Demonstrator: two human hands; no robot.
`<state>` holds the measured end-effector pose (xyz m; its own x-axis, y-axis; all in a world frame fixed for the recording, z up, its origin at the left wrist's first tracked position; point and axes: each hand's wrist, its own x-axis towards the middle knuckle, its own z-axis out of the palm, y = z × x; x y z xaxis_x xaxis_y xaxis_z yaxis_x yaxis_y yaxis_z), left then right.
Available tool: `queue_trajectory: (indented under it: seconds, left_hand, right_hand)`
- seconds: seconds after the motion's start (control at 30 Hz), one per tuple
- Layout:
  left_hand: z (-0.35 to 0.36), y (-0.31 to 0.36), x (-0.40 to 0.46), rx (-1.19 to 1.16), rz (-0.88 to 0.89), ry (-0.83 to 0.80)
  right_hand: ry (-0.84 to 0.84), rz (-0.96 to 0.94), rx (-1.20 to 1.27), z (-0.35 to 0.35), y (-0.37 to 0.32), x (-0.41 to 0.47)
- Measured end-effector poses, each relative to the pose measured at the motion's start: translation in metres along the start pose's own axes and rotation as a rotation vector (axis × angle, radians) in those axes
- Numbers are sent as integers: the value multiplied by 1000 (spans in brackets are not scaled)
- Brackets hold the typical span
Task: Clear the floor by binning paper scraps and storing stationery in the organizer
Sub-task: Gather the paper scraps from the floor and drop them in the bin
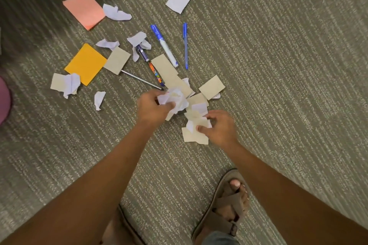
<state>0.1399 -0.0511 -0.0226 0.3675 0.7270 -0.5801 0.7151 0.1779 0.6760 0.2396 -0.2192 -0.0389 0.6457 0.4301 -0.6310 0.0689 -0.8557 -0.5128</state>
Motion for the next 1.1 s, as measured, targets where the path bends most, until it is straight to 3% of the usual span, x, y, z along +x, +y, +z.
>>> queue_trajectory:
  seconds: [0.17,0.33,0.6,0.7,0.9,1.1]
  left_hand:
    - [11,5,24,539,494,-176]
    - [17,28,40,997,740,-308]
    - [36,41,41,1484,800,-287]
    - [27,43,41,1333,796,-323]
    - [-14,45,36,556,535,-258]
    - [-36,26,25,135,178,-97]
  right_hand:
    - [212,68,-225,31,-17,-4]
    - [238,12,-338,41,-13,-7]
    - [233,37,166,33,-2,-16]
    - [111,104,331,20,9,-28]
    - [21,80,442,-12,23,-40]
    - [13,-205,61,-25,-1,5]
